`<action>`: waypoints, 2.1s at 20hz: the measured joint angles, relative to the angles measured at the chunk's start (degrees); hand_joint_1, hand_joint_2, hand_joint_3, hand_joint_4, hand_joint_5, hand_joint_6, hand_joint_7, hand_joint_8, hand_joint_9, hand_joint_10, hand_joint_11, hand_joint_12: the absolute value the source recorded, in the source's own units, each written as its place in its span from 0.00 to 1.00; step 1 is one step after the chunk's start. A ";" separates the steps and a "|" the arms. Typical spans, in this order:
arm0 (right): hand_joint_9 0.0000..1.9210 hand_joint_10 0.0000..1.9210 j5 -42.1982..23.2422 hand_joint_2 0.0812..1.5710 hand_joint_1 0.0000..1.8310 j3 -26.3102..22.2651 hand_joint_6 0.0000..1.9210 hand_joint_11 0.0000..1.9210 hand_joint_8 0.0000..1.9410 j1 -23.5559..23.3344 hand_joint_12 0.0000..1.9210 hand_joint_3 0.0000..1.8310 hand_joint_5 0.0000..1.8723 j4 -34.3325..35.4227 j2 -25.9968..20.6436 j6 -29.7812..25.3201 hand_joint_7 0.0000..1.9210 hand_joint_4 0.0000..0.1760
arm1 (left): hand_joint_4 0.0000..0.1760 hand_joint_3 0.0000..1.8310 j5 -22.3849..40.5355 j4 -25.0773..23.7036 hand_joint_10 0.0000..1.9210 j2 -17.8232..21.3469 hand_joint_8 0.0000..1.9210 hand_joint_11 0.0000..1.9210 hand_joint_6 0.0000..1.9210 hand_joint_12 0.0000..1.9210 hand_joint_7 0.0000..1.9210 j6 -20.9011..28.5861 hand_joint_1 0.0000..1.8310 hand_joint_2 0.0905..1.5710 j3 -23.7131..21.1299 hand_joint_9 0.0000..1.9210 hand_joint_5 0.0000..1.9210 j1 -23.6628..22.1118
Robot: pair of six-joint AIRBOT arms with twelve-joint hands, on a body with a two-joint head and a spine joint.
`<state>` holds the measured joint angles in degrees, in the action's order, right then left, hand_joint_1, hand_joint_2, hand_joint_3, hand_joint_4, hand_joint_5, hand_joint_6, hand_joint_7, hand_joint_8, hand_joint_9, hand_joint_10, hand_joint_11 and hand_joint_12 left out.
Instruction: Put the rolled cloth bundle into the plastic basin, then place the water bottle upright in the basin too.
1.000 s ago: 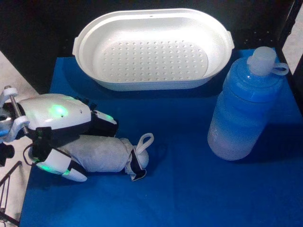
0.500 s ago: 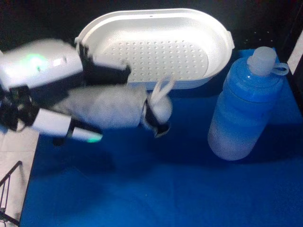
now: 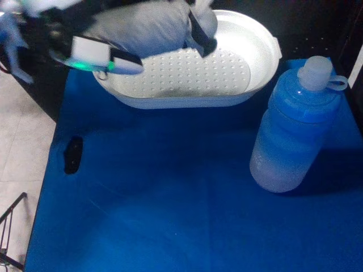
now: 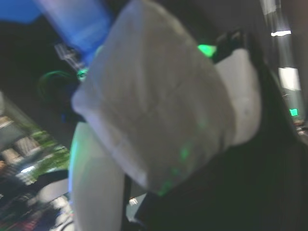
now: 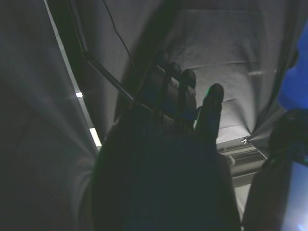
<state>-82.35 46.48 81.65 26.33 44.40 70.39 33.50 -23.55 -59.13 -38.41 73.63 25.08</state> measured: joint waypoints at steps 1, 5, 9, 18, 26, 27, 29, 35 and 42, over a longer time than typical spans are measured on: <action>0.03 0.00 0.04 0.78 0.24 0.02 0.00 0.04 0.00 0.00 0.00 0.00 0.10 0.00 0.09 -0.04 0.06 1.00 | 0.95 0.00 -1.38 0.07 1.00 -1.18 1.00 0.63 1.00 1.00 0.43 0.00 0.93 0.70 1.09 0.56 0.29 -0.42; 0.02 0.00 0.15 0.78 0.26 0.33 0.00 0.03 0.00 0.00 0.00 0.00 0.11 -0.20 0.13 -0.07 0.06 1.00 | 1.00 0.01 -8.83 2.45 1.00 -10.01 1.00 0.72 1.00 1.00 0.52 -0.20 0.92 0.72 10.62 0.63 0.40 -2.64; 0.03 0.00 0.39 0.78 0.29 0.63 0.00 0.02 0.00 0.00 0.00 0.00 0.12 -0.28 0.59 -0.24 0.06 1.00 | 1.00 0.01 -18.91 2.75 1.00 -18.10 1.00 0.73 1.00 1.00 0.54 -0.83 0.92 0.71 20.06 0.64 0.38 -4.00; 0.03 0.00 0.85 0.79 0.33 0.92 0.00 0.04 0.00 0.00 0.00 0.00 0.13 -0.44 0.79 -1.55 0.07 0.86 | 1.00 0.00 -27.85 3.65 1.00 -21.62 1.00 0.71 1.00 1.00 0.53 -0.92 0.94 0.68 27.15 0.62 0.41 -3.76; 0.03 0.00 0.85 0.79 0.30 0.92 0.00 0.03 0.00 0.00 0.00 0.00 0.13 -0.26 0.83 -1.57 0.08 0.75 | 1.00 0.00 -28.26 4.37 1.00 -23.04 0.86 0.42 0.65 1.00 0.20 -0.85 0.51 0.75 28.09 0.29 0.42 -3.17; 0.03 0.00 0.85 0.79 0.30 0.92 0.00 0.03 0.00 0.00 0.00 0.00 0.13 -0.20 0.83 -1.57 0.08 0.78 | 1.00 0.00 -28.28 4.50 1.00 -23.04 0.88 0.40 0.65 1.00 0.18 -0.87 0.52 0.74 28.06 0.27 0.42 -3.17; 0.04 0.00 0.85 0.79 0.30 0.92 0.00 0.03 0.00 0.00 0.00 0.00 0.13 -0.46 0.83 -1.57 0.08 0.74 | 1.00 0.00 -28.24 4.52 0.93 -23.02 0.79 0.30 0.65 1.00 0.17 -0.85 0.51 0.75 27.93 0.21 0.41 -3.17; 0.04 0.00 0.85 0.79 0.30 0.92 0.00 0.04 0.00 0.00 0.00 0.00 0.13 -0.44 0.85 -1.64 0.08 0.81 | 0.89 0.00 -25.42 5.60 0.01 -21.33 0.00 0.00 0.00 0.35 0.20 -0.81 0.38 0.61 25.00 0.19 0.18 -2.73; 0.04 0.00 0.83 0.80 0.30 0.92 0.00 0.03 0.00 0.00 0.00 0.00 0.13 -0.24 0.96 -2.67 0.08 0.86 | 1.00 0.00 -21.62 7.10 0.00 -15.65 0.00 0.00 0.00 0.14 0.11 -0.90 0.39 0.57 19.58 0.10 0.10 -0.94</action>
<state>-81.52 47.40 81.65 26.09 45.36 67.72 11.88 -16.45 -74.78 -39.31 93.21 24.14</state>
